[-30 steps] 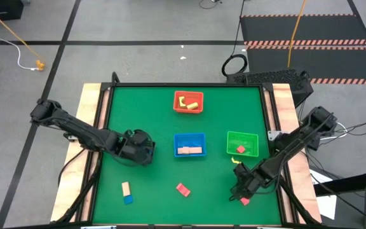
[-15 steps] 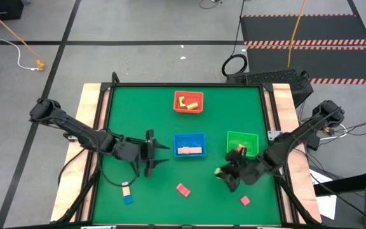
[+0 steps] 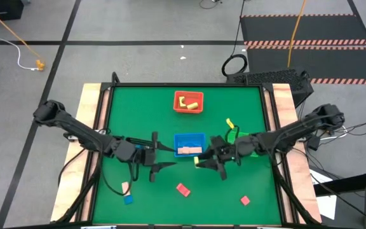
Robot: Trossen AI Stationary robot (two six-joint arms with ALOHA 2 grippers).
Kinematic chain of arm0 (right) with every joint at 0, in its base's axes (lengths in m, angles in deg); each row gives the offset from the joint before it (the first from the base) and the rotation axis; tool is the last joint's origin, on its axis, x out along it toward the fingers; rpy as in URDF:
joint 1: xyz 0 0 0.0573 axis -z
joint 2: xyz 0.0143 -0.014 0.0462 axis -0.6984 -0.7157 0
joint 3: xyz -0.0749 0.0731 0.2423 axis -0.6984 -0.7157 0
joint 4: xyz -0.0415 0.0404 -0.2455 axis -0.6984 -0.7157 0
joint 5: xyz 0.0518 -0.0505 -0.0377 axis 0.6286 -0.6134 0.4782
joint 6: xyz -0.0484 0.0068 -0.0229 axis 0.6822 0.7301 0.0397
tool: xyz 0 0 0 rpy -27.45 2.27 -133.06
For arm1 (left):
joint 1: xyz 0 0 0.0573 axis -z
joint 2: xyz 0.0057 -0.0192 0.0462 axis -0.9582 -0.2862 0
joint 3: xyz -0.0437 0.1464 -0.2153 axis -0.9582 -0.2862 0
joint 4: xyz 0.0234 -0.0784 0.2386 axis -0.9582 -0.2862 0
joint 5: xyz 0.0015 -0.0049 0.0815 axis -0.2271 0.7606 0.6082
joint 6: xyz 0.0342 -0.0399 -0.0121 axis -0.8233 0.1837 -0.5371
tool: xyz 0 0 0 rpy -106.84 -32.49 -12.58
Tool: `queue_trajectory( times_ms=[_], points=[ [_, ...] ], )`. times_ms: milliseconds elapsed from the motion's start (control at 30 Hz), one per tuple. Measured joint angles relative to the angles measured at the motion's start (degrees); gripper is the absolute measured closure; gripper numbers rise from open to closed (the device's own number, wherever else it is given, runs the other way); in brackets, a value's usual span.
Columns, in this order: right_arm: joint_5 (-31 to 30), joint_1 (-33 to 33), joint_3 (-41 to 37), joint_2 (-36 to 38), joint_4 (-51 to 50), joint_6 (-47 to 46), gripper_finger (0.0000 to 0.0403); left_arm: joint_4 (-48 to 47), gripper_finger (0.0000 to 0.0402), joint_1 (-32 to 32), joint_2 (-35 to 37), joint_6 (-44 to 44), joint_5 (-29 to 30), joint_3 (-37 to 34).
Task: Sort & place blocks by color
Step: Put the green block into the red bin
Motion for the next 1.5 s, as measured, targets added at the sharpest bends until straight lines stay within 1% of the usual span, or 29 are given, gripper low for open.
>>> queue_trajectory(
  times_ms=[167, 233, 300, 400, 567, 700, 800, 900, 1033, 1133, 1233, 1333, 1367, 1500],
  points=[
    [6.09, 4.64, 0.0, -2.52, 6.8, 0.83, 0.029, 4.6, 0.0192, -0.52, -1.86, -4.09, 0.59, -0.06],
    [7.71, 6.12, 0.0, -3.45, 8.82, 0.8, 0.029, 4.43, 0.0189, -0.71, -1.9, -4.99, 0.71, -0.07],
    [8.06, 7.33, 0.0, -4.69, 10.27, 0.08, 0.029, 4.38, 0.018, -1.04, -1.88, -5.09, 0.7, -0.07],
    [9.6, 8.96, 0.0, -6.63, 12.72, -1.66, 0.029, 4.42, 0.0157, -1.53, -1.88, -5.83, 0.69, -0.07],
    [12.12, 11.06, 0.0, -10.01, 18.87, -4.4, 0.029, 4.52, 0.0099, -2.38, -1.88, -6.78, 0.68, -0.07],
    [12.27, 12.23, 0.0, -11.63, 23.19, -4.59, 0.029, 4.64, 0.0056, -2.96, -2.71, -7.05, 0.22, -0.06],
    [12.25, 12.88, 0.04, -12.39, 24.92, -4.5, 0.029, 6.73, 0.0039, -3.39, -3.72, -8.33, 0.01, 0.01],
    [12.23, 13.11, 0.04, -12.55, 25.29, -4.33, 0.029, 8.68, 0.0037, -4.05, -5.38, -10.1, -0.18, -0.11],
    [12.05, 13.11, 0.04, -12.48, 25.95, -3.93, 0.029, 14.22, 0.0062, -5.86, -7.93, -10.81, -0.19, -0.04],
    [11.98, 13.11, 0.04, -12.5, 26.01, -3.7, 0.029, 16.7, 0.0101, -7.11, -9.47, -10.88, -0.2, -0.04],
    [12.04, 13.11, 0.04, -12.49, 25.98, -3.43, 0.029, 18.14, 0.0159, -7.86, -10.07, -10.92, -0.19, -0.04],
    [12.14, 13.11, 0.04, -12.49, 25.96, -3.58, 0.029, 18.22, 0.0235, -8.04, -10.14, -11.9, 0.0, -0.04],
    [12.17, 13.06, 0.04, -12.49, 25.94, -4.24, 0.029, 18.08, 0.0247, -8.04, -10.14, -12.54, -0.04, -0.04],
    [12.33, 13.18, 0.04, -12.48, 25.71, -5.15, 0.029, 18.07, 0.0248, -7.9, -10.14, -14.88, -0.05, -0.04]
  ],
)
